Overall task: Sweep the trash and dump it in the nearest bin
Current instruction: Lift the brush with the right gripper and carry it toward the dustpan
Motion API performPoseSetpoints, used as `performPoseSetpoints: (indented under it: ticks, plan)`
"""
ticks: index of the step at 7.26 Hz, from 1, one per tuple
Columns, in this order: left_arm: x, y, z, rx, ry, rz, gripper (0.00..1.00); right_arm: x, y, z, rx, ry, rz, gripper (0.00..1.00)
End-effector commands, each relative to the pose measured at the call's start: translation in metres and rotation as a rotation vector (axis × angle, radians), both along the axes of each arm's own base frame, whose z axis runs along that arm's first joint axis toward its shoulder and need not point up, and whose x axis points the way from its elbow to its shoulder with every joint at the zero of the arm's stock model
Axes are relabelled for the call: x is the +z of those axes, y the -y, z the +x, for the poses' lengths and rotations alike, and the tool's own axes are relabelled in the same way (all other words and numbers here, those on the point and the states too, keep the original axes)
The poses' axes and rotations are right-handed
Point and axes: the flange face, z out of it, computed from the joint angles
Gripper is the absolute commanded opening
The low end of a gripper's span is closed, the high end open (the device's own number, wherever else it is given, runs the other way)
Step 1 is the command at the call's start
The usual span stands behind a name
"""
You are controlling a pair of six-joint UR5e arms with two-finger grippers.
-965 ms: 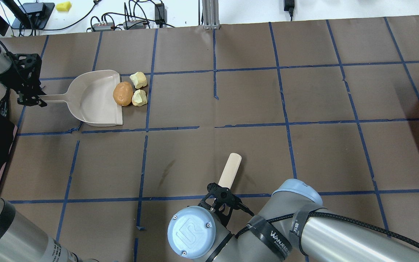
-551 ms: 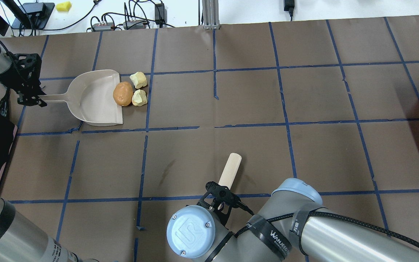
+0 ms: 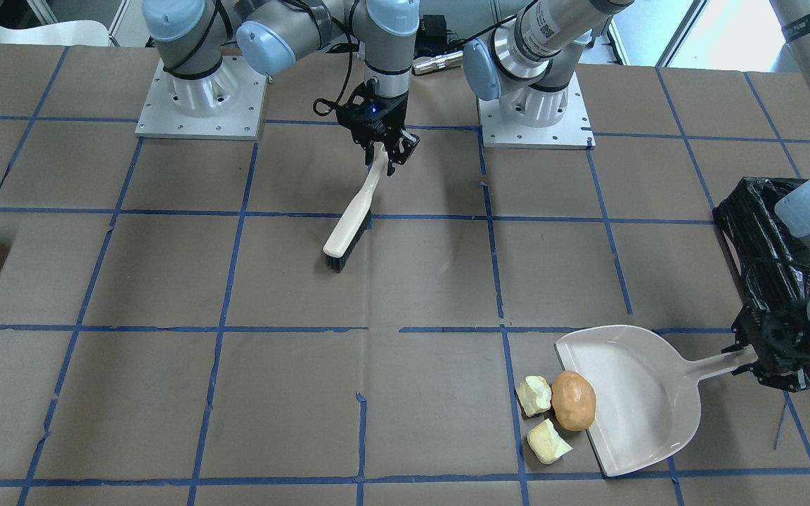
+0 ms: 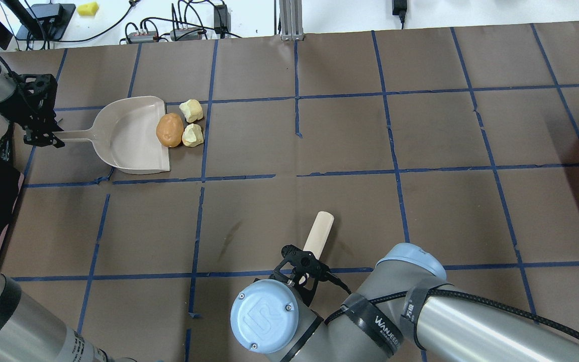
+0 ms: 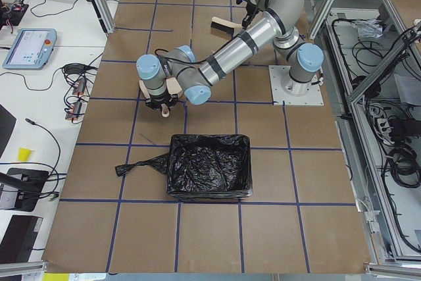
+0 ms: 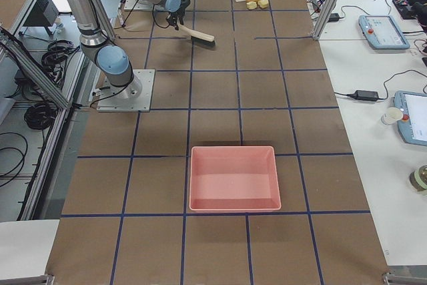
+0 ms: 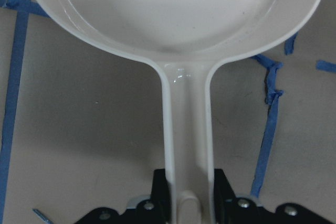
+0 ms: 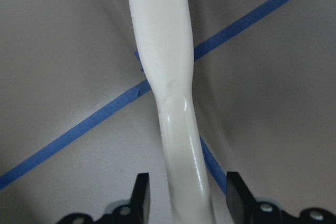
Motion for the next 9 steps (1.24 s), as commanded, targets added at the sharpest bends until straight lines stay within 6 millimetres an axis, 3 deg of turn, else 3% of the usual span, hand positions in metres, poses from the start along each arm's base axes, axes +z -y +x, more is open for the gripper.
performPoseSetpoints:
  ticks: [1,2,5,6,9]
  plan:
    - [-0.001,-0.007,-0.004,-0.014,-0.005,0.008,0.07,0.0,0.001,0.0,0.02,-0.002,-0.001,0.39]
    - [-0.003,-0.01,-0.006,-0.015,-0.008,0.013,0.07,0.0,0.0,0.0,0.031,-0.004,0.0,0.28]
    - [-0.003,-0.01,-0.006,-0.014,-0.007,0.014,0.07,-0.001,0.004,-0.002,0.054,-0.008,0.009,0.1]
    - [-0.002,-0.01,-0.006,-0.014,-0.006,0.012,0.07,0.001,0.007,-0.003,0.055,-0.006,0.006,0.1]
    - [-0.001,-0.01,-0.004,-0.01,-0.003,0.007,0.07,0.046,0.033,0.028,0.203,0.055,-0.046,0.11]
